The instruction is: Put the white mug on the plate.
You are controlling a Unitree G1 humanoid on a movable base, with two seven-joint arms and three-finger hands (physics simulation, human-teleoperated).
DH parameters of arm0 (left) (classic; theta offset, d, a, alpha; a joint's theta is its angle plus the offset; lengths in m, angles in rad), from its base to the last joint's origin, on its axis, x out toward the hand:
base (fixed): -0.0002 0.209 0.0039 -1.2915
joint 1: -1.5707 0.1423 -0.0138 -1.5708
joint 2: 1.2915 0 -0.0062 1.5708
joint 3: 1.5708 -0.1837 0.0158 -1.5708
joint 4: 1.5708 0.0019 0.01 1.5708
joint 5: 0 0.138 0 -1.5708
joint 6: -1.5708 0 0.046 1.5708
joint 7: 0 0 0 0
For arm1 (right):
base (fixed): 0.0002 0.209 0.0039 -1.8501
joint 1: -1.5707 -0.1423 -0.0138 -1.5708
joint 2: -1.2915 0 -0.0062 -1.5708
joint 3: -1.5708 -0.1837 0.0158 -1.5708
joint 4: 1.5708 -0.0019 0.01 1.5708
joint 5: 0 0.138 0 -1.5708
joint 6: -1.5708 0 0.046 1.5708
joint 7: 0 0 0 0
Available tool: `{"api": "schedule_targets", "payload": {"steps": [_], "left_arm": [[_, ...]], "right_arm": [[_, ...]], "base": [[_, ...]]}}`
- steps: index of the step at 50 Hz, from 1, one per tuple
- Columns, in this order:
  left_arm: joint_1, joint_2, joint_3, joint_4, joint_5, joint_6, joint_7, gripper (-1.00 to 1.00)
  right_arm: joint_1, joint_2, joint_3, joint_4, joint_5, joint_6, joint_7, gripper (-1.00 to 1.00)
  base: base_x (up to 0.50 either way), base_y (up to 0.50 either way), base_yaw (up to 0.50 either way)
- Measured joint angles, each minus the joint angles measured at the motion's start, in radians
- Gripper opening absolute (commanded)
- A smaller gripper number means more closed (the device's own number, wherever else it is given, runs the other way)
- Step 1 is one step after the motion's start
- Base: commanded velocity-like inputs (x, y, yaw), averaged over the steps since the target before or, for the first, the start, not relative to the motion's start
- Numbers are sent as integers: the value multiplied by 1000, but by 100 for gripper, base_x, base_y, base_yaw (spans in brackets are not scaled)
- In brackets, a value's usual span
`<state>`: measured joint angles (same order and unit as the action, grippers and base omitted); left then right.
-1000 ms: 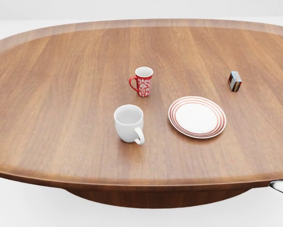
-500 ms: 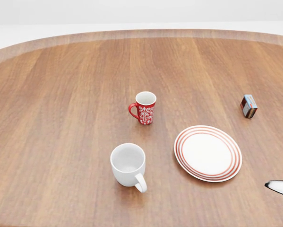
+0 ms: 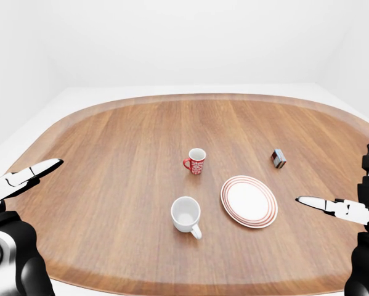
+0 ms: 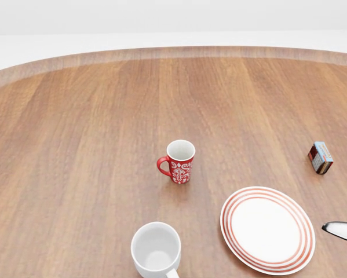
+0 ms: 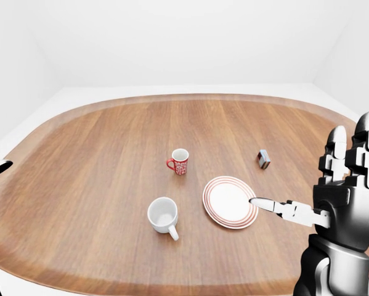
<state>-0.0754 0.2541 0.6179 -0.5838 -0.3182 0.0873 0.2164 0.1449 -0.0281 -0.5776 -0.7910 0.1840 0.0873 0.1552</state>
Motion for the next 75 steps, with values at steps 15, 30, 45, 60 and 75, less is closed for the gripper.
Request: {"api": "schedule_targets", "payload": {"steps": [15,30,45,60,75], "left_arm": [[0,1,-1,5,1,0,1,100],[3,-5,-9,5,10,0,-1,100],[5,-12,-15,-4,17,0,-4,100],[2,-13,-21,-3,21,0,-4,100],[-2,-10,-23,2,20,0,-1,100]], "right_arm": [[3,2,6,4,0,0,-1,100],[-147,-108,155,48,-180,0,22,100],[-487,-254,410,200,-630,0,331,100],[-824,-256,537,536,-1058,0,543,100],[-876,-204,606,774,-1311,0,543,100]], "base": [[0,0,0],[0,0,0],[0,0,0],[0,0,0],[0,0,0]]}}
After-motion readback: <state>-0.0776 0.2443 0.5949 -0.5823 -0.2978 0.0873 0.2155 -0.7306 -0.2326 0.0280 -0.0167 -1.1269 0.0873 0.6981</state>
